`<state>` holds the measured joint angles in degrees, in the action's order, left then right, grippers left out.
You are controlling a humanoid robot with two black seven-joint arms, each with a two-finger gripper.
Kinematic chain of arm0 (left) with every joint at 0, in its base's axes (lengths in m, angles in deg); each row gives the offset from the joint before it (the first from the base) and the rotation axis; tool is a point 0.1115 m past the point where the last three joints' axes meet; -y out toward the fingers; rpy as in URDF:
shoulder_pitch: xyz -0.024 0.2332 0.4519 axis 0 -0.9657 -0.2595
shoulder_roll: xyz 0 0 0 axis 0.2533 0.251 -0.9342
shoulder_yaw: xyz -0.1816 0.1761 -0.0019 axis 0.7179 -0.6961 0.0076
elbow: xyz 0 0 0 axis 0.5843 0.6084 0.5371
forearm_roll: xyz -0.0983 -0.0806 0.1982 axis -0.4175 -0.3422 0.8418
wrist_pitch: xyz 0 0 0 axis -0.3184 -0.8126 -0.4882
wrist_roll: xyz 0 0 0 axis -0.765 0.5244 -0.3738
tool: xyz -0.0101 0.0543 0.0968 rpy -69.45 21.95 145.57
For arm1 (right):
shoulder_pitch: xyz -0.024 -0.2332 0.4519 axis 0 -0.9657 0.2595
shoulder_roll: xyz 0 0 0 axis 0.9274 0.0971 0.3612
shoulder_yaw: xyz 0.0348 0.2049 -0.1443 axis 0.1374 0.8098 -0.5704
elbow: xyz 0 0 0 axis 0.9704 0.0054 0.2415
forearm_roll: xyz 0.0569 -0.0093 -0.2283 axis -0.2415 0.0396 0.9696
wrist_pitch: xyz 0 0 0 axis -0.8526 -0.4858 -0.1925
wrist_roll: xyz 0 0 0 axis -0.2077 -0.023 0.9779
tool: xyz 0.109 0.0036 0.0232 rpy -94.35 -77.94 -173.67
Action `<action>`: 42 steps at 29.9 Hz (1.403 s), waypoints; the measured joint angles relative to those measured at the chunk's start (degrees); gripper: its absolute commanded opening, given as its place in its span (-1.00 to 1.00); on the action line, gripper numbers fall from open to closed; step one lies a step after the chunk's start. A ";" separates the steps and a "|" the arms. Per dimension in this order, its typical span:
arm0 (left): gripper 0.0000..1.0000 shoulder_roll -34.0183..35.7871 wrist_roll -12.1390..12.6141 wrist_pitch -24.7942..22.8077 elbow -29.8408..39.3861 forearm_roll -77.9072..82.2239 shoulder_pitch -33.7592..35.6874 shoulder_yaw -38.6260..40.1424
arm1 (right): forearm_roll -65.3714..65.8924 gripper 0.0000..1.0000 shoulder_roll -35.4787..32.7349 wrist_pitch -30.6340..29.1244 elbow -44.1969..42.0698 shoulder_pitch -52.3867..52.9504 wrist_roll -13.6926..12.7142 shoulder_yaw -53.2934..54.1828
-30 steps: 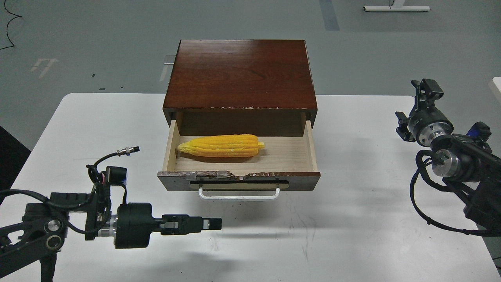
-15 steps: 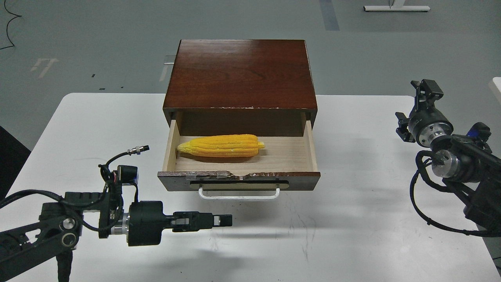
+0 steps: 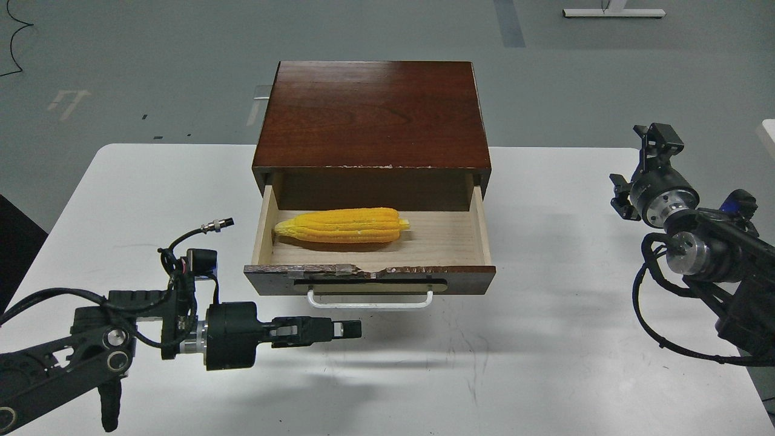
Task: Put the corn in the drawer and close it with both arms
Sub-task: 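Push the drawer front toward the cabinet with the left gripper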
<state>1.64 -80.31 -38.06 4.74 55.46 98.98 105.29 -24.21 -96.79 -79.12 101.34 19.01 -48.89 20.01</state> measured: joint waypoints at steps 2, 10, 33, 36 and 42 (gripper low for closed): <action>-1.00 0.02 0.00 0.00 -0.09 0.00 0.04 0.05 | 0.00 1.00 -0.01 0.00 0.00 -0.06 0.00 0.00; -1.00 -2.16 0.00 0.00 -2.30 0.11 0.35 0.08 | 0.00 1.00 -0.05 0.00 0.00 -0.07 0.00 0.00; -1.00 -6.12 0.00 0.00 -7.79 0.10 4.07 0.09 | 0.00 1.00 -0.41 0.00 0.00 -0.29 0.00 0.00; -1.00 -6.47 0.00 0.00 -8.11 0.10 4.72 0.15 | 0.00 1.00 -0.41 0.00 0.00 -0.29 0.00 0.00; -1.00 -6.75 0.00 0.00 -8.57 0.08 6.56 0.04 | 0.00 1.00 -0.56 0.00 0.00 -0.36 0.00 0.00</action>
<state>-5.11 -80.31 -38.06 -3.82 55.54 105.54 105.33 -24.21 -97.35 -79.12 101.34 18.65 -48.89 20.01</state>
